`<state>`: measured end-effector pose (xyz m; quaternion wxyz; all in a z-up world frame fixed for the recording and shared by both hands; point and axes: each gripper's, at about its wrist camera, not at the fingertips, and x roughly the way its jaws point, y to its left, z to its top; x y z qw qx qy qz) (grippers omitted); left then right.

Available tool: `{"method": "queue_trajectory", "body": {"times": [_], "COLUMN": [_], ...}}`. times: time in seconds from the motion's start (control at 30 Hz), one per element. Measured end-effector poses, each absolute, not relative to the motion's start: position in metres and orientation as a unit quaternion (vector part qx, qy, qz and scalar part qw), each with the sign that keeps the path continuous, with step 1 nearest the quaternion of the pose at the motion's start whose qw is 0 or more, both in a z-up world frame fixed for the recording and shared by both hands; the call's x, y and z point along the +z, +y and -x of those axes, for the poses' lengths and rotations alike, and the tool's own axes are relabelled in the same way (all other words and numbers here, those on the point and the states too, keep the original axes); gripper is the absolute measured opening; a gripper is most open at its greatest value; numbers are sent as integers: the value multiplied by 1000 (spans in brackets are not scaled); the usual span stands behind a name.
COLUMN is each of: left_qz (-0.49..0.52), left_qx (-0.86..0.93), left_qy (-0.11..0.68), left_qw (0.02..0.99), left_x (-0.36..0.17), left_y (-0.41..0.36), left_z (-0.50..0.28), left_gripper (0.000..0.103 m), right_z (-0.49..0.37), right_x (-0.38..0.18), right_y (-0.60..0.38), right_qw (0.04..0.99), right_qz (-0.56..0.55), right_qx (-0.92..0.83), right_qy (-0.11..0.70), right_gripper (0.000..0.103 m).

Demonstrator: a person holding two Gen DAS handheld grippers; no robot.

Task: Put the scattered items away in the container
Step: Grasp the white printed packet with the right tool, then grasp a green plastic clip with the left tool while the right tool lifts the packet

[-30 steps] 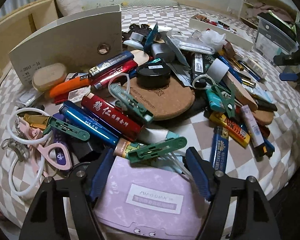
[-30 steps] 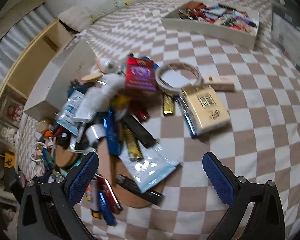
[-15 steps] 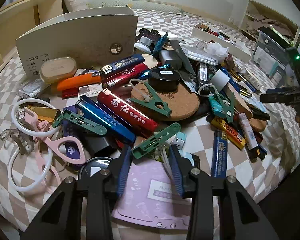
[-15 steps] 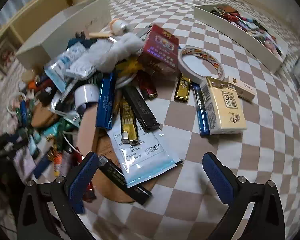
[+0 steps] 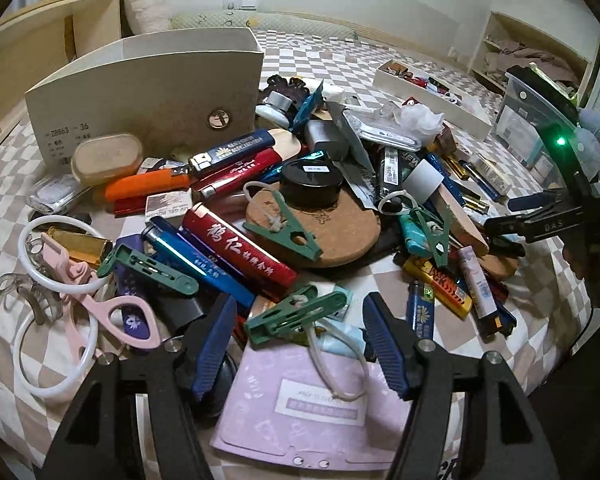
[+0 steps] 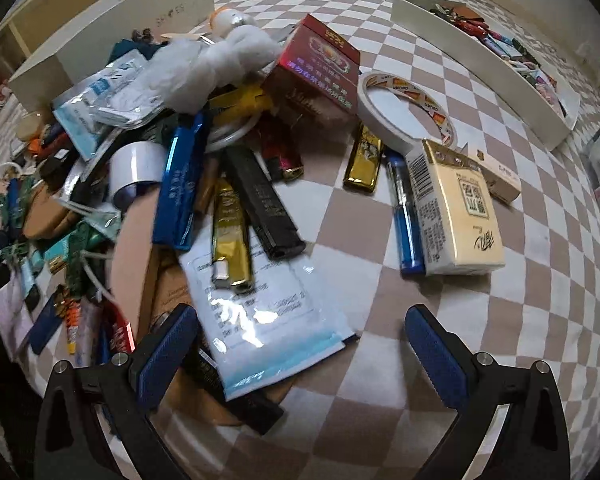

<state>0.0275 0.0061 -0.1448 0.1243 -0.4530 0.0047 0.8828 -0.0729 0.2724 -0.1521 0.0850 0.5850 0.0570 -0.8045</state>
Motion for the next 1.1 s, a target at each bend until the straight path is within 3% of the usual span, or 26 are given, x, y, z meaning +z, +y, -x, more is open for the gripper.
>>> {"method": "queue_trajectory", "body": {"times": [0.07,0.13,0.23,0.4,0.67,1.1], "left_qz": [457,458,457,457,442,436], "left_qx": [881,880,880,880,889,892], "left_qy": [9,15,20,18,4,-12], "left_qw": [124,124,125,127,121,121], "left_x": [-147,-149,-149,-147,-133,-125], "left_y": [8,10,11,10,2,-6], "left_z": [-27,-27,-28,-30,-31,-30], "left_gripper": [64,52,52,51,51,51], "right_z": [75,77,79,78,76,64], "right_x": [-157,-159,-160,-154,-149,-131], "right_y": [272,273,275,269,283,362], "right_qw": [86,90,98,136,149,77], "right_qz": [-591,-593,-592,-579,-577,-553], "right_qx": [-800,-799,-800,-803,-803,-821], "right_qy": [53,42,33,31,-10,-121], "right_gripper": [103,103,102,74,55,50]}}
